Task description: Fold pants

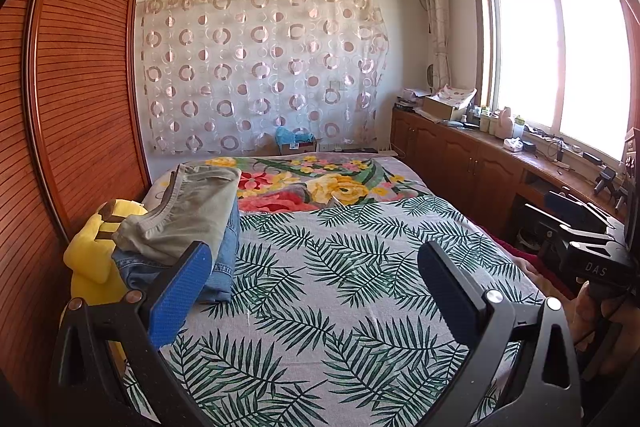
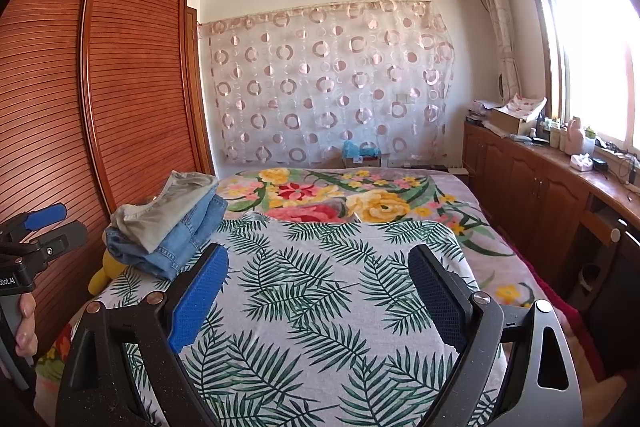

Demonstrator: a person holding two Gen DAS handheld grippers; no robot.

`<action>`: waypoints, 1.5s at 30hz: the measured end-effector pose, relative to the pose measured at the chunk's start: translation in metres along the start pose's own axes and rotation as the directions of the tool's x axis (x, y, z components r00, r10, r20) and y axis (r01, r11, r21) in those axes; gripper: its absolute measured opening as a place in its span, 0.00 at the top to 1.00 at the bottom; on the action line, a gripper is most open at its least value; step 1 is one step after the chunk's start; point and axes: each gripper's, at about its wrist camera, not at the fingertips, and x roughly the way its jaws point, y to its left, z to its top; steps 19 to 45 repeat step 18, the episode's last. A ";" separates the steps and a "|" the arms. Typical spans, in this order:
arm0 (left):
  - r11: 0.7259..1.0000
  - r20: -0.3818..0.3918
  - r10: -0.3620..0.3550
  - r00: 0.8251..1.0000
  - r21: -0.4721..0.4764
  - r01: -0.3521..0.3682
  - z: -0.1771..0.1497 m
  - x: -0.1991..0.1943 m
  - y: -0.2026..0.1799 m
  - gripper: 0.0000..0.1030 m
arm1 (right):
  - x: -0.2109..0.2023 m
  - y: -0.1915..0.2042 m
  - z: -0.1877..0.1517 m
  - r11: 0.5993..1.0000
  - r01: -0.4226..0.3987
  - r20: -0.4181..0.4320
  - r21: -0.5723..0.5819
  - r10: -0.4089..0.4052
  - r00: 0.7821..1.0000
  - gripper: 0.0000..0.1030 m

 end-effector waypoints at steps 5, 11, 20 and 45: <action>1.000 0.000 0.000 1.000 0.001 0.000 0.000 0.000 0.000 0.00 | 0.001 -0.001 0.000 1.000 0.000 0.001 0.001 0.000 1.000 0.10; 1.000 0.000 0.000 1.000 0.001 0.000 0.000 0.000 0.000 0.00 | 0.001 -0.001 0.000 1.000 -0.001 0.002 0.000 0.001 1.000 0.10; 1.000 0.001 0.000 1.000 0.002 0.000 0.000 0.000 -0.001 0.00 | 0.002 -0.002 0.000 1.000 -0.001 0.001 0.002 0.001 1.000 0.10; 1.000 0.001 0.000 1.000 0.002 0.000 0.000 0.000 -0.001 0.00 | 0.002 -0.002 0.000 1.000 -0.001 0.001 0.002 0.001 1.000 0.10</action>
